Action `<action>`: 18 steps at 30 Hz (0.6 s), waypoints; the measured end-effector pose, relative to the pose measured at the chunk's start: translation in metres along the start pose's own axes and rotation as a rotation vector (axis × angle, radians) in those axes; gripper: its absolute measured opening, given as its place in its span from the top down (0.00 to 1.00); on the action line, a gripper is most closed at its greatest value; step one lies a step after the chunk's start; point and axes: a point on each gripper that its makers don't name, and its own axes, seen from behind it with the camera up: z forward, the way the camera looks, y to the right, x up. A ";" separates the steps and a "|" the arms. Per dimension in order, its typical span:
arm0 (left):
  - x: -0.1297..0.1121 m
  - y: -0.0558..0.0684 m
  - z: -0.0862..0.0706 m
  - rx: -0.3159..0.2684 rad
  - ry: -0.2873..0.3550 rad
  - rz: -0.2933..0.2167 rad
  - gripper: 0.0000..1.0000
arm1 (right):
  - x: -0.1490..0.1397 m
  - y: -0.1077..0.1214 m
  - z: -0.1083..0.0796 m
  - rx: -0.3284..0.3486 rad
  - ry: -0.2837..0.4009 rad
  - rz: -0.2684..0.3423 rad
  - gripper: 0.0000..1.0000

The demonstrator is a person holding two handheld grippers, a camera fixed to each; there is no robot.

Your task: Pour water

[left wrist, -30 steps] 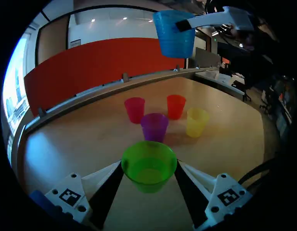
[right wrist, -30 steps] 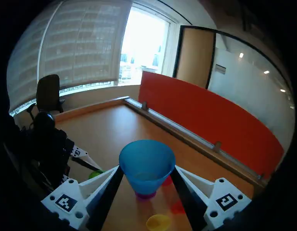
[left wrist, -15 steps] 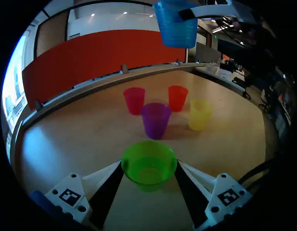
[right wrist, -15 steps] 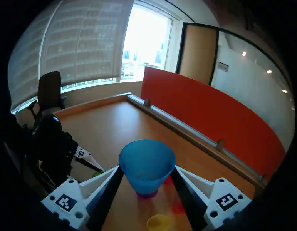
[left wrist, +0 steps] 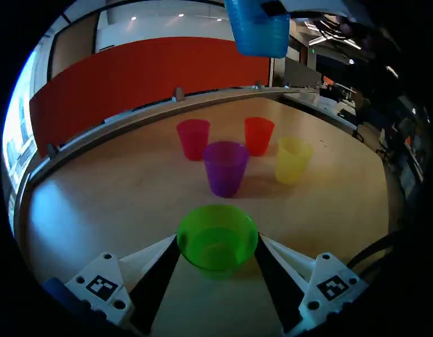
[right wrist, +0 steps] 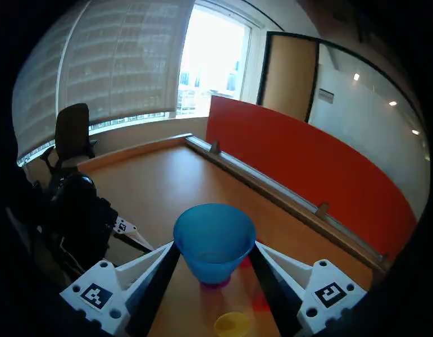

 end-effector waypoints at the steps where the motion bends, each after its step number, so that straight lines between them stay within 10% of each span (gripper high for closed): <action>1: -0.001 0.000 0.000 0.000 -0.001 0.000 0.13 | 0.000 0.000 0.000 0.000 0.000 0.000 0.11; 18: -0.007 0.000 0.000 -0.003 -0.013 -0.019 0.11 | 0.002 -0.001 0.001 0.007 0.003 -0.006 0.11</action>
